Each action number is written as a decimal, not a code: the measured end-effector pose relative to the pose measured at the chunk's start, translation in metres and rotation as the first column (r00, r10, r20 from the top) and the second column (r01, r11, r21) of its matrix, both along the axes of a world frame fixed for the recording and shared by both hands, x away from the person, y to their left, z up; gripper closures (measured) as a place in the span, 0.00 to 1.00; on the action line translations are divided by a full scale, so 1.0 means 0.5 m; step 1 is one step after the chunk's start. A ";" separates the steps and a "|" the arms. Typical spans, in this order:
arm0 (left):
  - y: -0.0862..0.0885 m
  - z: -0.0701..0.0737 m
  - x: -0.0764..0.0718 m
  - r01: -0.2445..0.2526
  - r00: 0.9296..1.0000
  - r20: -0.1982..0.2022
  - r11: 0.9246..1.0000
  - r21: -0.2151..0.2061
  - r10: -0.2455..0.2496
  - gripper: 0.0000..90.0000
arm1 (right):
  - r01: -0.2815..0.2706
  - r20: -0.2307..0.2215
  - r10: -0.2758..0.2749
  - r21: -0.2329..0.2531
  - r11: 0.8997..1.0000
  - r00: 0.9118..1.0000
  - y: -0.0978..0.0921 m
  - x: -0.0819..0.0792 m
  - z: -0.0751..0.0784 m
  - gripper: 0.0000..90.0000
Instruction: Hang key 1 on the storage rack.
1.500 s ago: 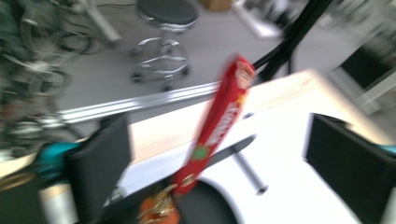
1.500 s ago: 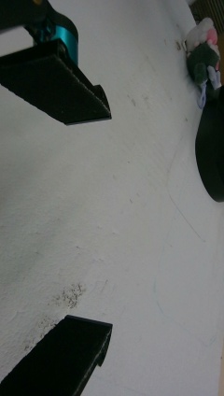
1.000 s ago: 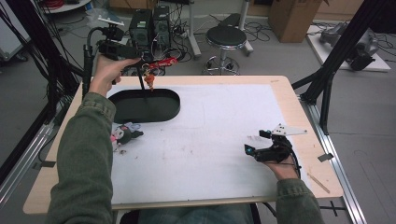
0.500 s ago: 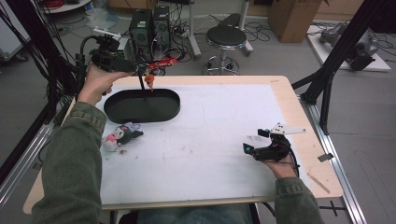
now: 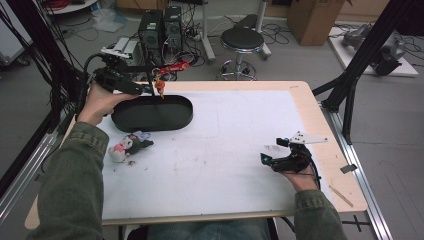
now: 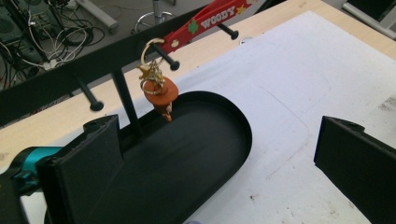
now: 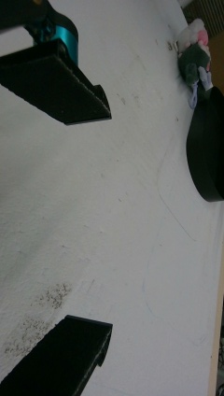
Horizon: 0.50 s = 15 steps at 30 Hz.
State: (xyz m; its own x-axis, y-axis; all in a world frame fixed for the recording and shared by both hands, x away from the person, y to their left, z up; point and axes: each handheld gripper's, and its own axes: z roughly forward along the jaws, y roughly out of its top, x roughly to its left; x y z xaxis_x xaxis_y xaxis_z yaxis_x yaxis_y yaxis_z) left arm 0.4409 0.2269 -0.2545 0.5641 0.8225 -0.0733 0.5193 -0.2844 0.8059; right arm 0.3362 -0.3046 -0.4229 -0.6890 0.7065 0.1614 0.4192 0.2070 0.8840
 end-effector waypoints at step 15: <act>0.040 -0.061 -0.053 0.023 0.999 -0.044 0.999 0.040 -0.022 0.02 | 0.006 0.004 -0.006 -0.009 1.000 1.000 0.001 0.000 0.000 0.01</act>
